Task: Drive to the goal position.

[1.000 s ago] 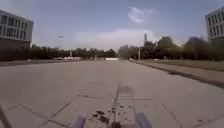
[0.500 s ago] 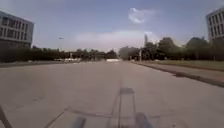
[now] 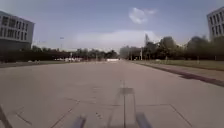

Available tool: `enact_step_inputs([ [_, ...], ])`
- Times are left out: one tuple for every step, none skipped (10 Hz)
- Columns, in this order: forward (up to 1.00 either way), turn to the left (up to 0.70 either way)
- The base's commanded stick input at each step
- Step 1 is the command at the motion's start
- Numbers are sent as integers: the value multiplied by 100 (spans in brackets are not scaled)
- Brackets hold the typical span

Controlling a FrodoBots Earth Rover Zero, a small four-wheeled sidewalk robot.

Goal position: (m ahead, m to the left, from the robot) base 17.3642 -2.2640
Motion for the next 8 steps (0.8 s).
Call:
enact_step_inputs([
  [100, 0],
  [100, 0],
  [100, 0],
  [100, 0],
  [100, 0],
  [100, 0],
  [100, 0],
  [100, 0],
])
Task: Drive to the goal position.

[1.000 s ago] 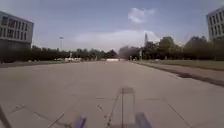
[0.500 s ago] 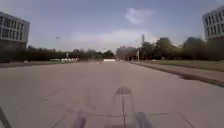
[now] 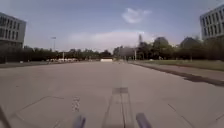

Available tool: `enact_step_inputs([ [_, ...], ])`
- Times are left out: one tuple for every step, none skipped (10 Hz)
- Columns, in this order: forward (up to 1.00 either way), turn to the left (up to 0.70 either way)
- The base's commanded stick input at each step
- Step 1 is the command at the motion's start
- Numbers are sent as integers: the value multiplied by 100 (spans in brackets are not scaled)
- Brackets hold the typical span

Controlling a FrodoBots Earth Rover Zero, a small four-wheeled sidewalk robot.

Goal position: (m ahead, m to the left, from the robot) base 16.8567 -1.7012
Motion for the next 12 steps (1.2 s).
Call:
enact_step_inputs([
  [100, 0],
  [100, 0],
  [100, 0],
  [100, 0],
  [100, 0],
  [100, 0],
  [100, 0],
  [100, 0],
  [100, 0],
  [100, 0],
  [100, 0],
  [100, 0],
])
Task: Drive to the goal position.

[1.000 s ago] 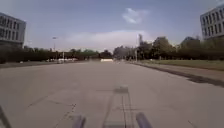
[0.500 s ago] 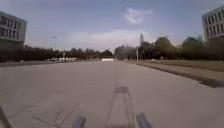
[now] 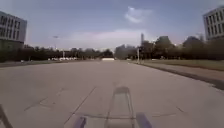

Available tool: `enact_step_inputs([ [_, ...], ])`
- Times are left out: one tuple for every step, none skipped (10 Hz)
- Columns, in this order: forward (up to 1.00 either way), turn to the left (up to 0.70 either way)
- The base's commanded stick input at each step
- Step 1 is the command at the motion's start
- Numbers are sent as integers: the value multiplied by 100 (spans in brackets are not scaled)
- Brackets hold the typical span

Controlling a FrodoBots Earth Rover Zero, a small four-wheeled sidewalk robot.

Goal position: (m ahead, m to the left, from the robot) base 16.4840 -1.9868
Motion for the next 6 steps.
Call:
enact_step_inputs([
  [100, 0],
  [100, 0],
  [100, 0],
  [100, 0],
  [100, 0],
  [100, 0],
])
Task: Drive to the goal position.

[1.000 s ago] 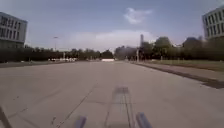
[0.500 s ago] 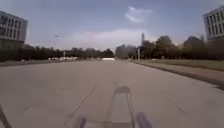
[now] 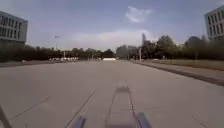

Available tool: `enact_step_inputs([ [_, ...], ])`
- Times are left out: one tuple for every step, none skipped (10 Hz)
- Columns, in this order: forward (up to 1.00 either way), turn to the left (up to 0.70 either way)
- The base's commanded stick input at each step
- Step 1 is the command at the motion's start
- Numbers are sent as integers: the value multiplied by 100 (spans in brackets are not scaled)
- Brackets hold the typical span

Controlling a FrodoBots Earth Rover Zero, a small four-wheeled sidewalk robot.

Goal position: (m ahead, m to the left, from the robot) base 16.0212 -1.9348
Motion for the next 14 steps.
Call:
enact_step_inputs([
  [100, 0],
  [100, 0],
  [100, 0],
  [100, 0],
  [100, 0],
  [100, 0],
  [100, 0],
  [100, 0],
  [100, 0],
  [100, 0],
  [100, 0],
  [100, 0],
  [100, -19],
  [100, -27],
])
